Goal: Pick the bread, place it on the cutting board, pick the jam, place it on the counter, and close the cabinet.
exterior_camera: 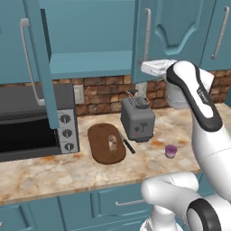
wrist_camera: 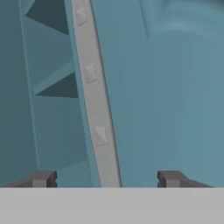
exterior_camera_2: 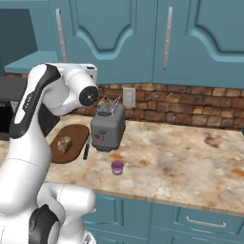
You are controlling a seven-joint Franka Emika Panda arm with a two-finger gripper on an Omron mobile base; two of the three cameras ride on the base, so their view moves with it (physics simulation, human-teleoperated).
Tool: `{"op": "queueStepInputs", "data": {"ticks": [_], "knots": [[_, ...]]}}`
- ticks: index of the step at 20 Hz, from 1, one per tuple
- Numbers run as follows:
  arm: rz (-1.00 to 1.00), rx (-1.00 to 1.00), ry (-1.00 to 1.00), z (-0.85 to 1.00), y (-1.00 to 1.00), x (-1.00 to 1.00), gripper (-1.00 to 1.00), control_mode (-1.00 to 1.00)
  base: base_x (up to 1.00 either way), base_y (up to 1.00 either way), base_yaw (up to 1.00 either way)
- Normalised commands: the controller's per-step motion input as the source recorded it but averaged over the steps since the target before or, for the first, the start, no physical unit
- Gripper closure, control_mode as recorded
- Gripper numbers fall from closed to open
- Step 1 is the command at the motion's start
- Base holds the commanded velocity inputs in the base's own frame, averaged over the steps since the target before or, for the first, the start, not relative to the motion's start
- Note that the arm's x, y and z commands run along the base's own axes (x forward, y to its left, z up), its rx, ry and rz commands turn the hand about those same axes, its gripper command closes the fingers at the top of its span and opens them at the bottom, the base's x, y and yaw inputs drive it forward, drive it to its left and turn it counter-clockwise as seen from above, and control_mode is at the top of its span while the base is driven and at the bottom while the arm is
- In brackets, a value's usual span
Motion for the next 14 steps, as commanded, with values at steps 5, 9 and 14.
{"op": "queueStepInputs", "data": {"ticks": [5,9,14], "knots": [[0.00,0.00,0.00,0.00,0.00,0.21,-1.00,-1.00,0.00,0.00,0.00],[0.00,0.00,0.00,0.00,0.00,0.25,-1.00,-1.00,0.00,0.00,0.00],[0.00,0.00,0.00,0.00,0.00,0.25,-1.00,-1.00,0.00,0.00,0.00]]}}
